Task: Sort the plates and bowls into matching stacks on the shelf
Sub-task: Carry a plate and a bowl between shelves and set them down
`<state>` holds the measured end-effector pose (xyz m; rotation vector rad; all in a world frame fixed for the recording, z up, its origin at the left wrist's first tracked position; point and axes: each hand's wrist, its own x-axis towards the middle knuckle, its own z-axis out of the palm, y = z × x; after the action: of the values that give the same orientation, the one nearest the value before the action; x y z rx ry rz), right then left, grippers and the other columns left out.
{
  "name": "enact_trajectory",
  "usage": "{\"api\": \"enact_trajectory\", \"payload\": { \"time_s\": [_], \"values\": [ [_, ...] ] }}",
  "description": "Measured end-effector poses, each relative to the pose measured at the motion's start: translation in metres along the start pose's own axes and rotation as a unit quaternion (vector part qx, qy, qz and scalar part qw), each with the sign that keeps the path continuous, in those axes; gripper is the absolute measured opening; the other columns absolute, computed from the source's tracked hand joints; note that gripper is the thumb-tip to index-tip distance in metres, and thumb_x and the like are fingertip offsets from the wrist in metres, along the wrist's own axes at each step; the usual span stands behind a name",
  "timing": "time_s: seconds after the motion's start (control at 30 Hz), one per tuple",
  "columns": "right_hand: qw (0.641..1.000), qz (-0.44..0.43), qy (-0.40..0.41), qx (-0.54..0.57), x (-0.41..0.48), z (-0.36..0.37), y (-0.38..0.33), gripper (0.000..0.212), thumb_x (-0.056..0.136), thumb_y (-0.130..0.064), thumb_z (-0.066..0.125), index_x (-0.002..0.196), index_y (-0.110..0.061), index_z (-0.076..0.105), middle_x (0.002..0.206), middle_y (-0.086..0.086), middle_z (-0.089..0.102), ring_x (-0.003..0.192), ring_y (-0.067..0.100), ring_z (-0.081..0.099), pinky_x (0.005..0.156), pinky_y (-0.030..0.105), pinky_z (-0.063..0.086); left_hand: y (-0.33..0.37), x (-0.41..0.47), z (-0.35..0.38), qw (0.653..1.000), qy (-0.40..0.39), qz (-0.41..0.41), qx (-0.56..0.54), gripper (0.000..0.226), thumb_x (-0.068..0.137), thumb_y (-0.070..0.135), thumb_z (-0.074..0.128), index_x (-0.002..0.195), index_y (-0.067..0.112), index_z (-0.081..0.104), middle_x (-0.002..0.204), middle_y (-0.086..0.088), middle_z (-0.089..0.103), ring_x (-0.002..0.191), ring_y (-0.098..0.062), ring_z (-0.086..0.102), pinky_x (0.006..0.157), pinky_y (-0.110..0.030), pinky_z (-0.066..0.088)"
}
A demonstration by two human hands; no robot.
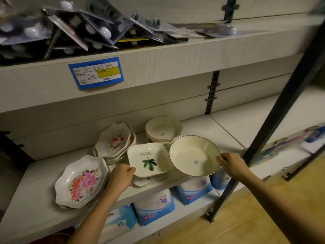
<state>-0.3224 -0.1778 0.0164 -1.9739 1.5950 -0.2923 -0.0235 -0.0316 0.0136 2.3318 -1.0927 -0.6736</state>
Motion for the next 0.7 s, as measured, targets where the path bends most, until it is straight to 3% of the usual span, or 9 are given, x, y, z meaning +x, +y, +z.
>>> {"api": "enact_trajectory", "payload": {
  "time_s": [0.1, 0.27, 0.43, 0.53, 0.7],
  "values": [
    [0.999, 0.026, 0.022, 0.026, -0.018, -0.015, 0.014, 0.03, 0.097, -0.025, 0.043, 0.077, -0.01, 0.059, 0.066, 0.001, 0.054, 0.06, 0.011, 0.052, 0.056, 0.019, 0.04, 0.011, -0.005, -0.003, 0.998, -0.003, 0.039, -0.04, 0.032, 0.089, 0.014, 0.049, 0.078, -0.013, 0.062, 0.059, -0.013, 0.057, 0.054, -0.021, 0.051, 0.057, -0.029, 0.038],
    [0.996, 0.051, 0.063, 0.033, -0.057, -0.049, 0.049, 0.028, 0.098, -0.025, 0.042, 0.081, -0.013, 0.06, 0.071, 0.0, 0.056, 0.062, 0.009, 0.051, 0.053, 0.016, 0.033, 0.05, -0.021, 0.008, 0.994, -0.031, 0.094, -0.055, 0.032, 0.09, 0.012, 0.05, 0.071, -0.012, 0.06, 0.05, -0.009, 0.051, 0.049, -0.02, 0.047, 0.055, -0.028, 0.036],
    [0.989, 0.08, 0.104, 0.064, -0.093, -0.087, 0.098, 0.041, 0.097, -0.018, 0.043, 0.057, -0.023, 0.045, 0.06, -0.005, 0.048, 0.057, 0.011, 0.045, 0.053, 0.018, 0.033, 0.097, -0.04, 0.04, 0.987, -0.062, 0.139, -0.052, 0.032, 0.09, 0.012, 0.052, 0.069, -0.01, 0.062, 0.044, -0.004, 0.047, 0.047, -0.018, 0.045, 0.053, -0.025, 0.035],
    [0.983, 0.117, 0.128, 0.065, -0.105, -0.108, 0.142, 0.04, 0.096, -0.018, 0.046, 0.056, -0.017, 0.047, 0.059, 0.0, 0.049, 0.061, 0.02, 0.046, 0.056, 0.032, 0.031, 0.127, -0.051, 0.066, 0.983, -0.08, 0.158, -0.055, 0.031, 0.09, 0.013, 0.053, 0.073, -0.011, 0.064, 0.042, -0.003, 0.047, 0.046, -0.019, 0.045, 0.053, -0.028, 0.035],
    [0.976, 0.155, 0.15, 0.036, -0.116, -0.159, 0.209, 0.038, 0.095, -0.02, 0.045, 0.058, -0.013, 0.044, 0.057, 0.0, 0.045, 0.057, 0.017, 0.04, 0.053, 0.029, 0.029, 0.182, -0.074, 0.124, 0.974, -0.152, 0.153, -0.074, 0.033, 0.09, 0.013, 0.052, 0.068, -0.009, 0.06, 0.038, 0.002, 0.044, 0.046, -0.017, 0.041, 0.054, -0.029, 0.034]
  ]
}}
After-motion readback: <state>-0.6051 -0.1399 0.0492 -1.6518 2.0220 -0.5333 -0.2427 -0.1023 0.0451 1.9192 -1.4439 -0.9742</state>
